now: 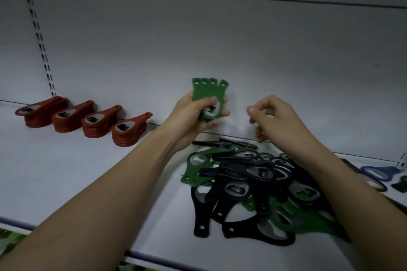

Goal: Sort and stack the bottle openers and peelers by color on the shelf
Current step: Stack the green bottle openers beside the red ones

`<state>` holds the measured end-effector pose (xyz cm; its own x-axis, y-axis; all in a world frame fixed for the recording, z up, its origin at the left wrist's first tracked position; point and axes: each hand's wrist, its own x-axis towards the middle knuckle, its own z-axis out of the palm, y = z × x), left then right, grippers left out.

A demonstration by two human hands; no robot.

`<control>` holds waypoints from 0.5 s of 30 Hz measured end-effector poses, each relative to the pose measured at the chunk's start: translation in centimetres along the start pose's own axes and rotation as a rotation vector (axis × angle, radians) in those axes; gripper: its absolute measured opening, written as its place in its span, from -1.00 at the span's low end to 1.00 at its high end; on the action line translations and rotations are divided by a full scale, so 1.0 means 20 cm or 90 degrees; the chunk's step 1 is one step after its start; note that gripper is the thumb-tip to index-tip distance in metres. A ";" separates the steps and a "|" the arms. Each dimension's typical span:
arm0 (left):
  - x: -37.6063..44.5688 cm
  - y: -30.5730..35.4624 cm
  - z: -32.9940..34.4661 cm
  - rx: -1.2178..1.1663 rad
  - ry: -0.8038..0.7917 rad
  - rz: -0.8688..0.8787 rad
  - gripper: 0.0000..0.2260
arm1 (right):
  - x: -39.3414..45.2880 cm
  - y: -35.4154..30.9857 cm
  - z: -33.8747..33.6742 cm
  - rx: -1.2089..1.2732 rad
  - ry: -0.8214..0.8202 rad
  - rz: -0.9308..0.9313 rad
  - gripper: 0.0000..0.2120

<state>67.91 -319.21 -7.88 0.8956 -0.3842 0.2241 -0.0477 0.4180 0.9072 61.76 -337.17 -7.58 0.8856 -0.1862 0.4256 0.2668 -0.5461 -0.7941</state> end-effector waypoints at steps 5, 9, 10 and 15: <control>0.04 0.02 -0.09 -0.056 0.114 0.021 -0.73 | -0.08 -0.04 0.10 -0.292 -0.188 -0.163 -0.94; 0.04 0.01 -0.07 -0.052 0.109 -0.049 -0.80 | -0.13 -0.04 0.20 -0.391 -0.268 -0.221 -0.71; 0.04 0.00 -0.07 -0.052 0.106 -0.062 -0.82 | -0.13 -0.04 0.21 -0.395 -0.284 -0.217 -0.66; 0.04 0.01 -0.07 -0.116 0.098 -0.094 -0.76 | -0.14 -0.03 0.24 -0.456 -0.308 -0.180 -0.65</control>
<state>69.24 -318.38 -8.04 0.9443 -0.3282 0.0253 0.1559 0.5136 0.8437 60.93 -332.44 -10.30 0.9291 0.3068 0.2065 0.3413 -0.9264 -0.1589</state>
